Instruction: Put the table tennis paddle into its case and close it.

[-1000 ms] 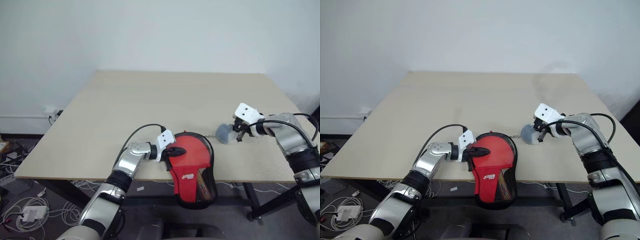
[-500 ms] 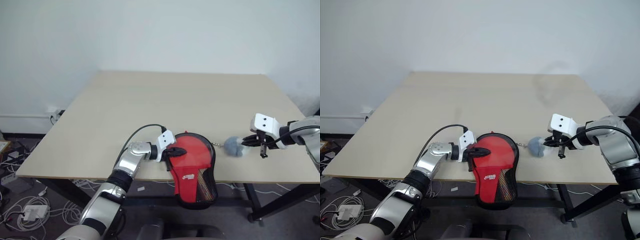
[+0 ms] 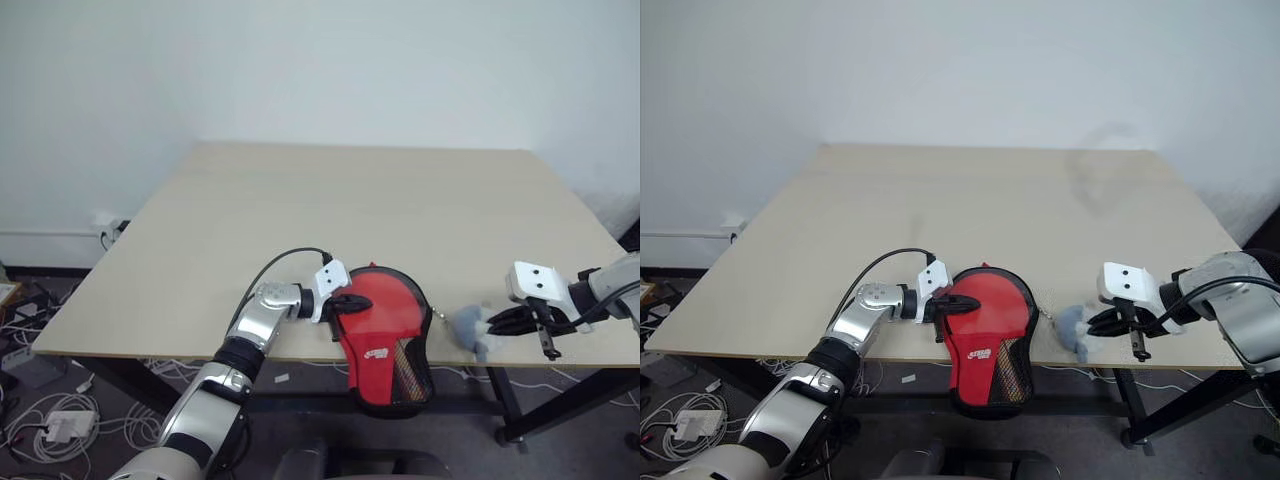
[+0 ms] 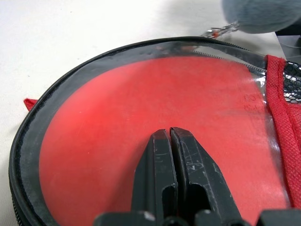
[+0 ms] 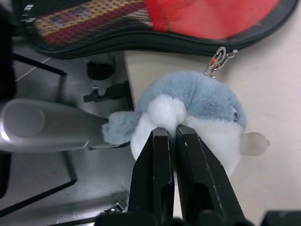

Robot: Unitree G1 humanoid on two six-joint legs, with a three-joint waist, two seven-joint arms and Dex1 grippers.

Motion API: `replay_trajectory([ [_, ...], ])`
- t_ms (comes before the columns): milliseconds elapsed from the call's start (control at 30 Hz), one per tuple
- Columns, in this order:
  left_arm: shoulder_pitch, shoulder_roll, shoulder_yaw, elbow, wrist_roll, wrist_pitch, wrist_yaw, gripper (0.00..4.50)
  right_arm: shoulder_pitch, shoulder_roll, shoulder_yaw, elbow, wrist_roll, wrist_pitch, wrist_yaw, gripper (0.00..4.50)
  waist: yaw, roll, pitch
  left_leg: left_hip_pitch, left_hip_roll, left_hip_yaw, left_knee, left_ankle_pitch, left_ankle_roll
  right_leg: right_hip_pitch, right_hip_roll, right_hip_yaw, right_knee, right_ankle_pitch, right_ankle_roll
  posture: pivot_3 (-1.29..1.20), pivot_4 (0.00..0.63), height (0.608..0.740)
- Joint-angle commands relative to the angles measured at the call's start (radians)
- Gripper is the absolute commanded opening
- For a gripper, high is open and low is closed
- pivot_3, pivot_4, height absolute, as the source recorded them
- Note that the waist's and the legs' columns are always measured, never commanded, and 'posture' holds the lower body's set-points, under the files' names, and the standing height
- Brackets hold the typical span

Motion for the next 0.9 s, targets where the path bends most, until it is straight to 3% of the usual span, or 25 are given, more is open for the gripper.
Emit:
replay_trajectory([
  [33, 0.049, 0.029, -0.042, 0.117, 0.076, 0.039, 0.012, 0.00, 0.013, -0.049, -0.049, -0.034, 0.033, -0.008, 0.042, 0.10, 0.000, 0.000, 0.000, 0.000, 0.000, 0.000, 0.000, 0.000, 0.000, 0.000, 0.000, 0.000, 0.000, 0.000, 0.000, 0.00, 0.000, 0.707],
  [500, 0.032, 0.025, -0.043, 0.148, 0.081, 0.025, 0.019, 0.00, 0.237, -0.155, -0.177, -0.264, 0.204, -0.010, 0.153, 0.10, 0.007, -0.001, 0.000, 0.000, 0.000, -0.001, -0.001, -0.001, 0.000, 0.001, 0.000, 0.000, -0.002, -0.001, 0.001, 0.00, 0.000, 0.707],
  [900, 0.007, 0.017, -0.043, 0.179, 0.083, 0.012, 0.019, 0.00, 0.443, -0.174, -0.264, -0.445, 0.266, -0.015, 0.160, 0.10, 0.027, -0.002, 0.000, 0.000, 0.000, -0.001, -0.002, -0.001, 0.001, 0.003, 0.000, 0.000, -0.008, -0.001, 0.002, 0.00, 0.000, 0.707],
])
